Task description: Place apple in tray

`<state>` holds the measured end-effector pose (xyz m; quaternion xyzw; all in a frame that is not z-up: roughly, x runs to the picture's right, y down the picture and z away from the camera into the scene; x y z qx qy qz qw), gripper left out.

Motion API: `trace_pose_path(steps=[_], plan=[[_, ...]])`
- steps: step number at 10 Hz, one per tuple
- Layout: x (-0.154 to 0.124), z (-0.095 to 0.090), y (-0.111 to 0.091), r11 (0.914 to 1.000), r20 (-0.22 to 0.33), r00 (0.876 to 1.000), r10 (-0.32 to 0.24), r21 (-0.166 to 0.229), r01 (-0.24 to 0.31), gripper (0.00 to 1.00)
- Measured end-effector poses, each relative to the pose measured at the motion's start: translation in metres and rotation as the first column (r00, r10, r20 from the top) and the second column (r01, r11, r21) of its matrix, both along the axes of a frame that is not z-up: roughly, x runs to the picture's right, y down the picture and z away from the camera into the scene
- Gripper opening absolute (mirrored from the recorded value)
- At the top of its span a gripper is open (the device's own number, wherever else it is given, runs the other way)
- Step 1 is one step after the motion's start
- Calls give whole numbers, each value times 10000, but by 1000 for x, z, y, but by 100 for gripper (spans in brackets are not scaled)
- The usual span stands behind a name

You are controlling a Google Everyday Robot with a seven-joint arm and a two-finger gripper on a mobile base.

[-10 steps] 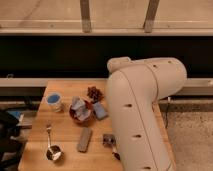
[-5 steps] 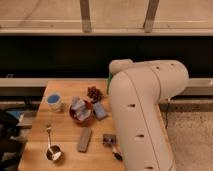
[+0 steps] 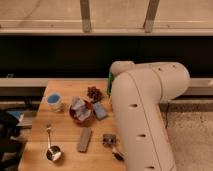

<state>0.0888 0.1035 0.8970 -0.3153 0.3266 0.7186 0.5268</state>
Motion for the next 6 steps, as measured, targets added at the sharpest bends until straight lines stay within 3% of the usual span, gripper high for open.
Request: trace_pose_path(steps=[6], plan=[[2, 0, 1, 10000, 1, 10000, 9, -11, -9, 0]])
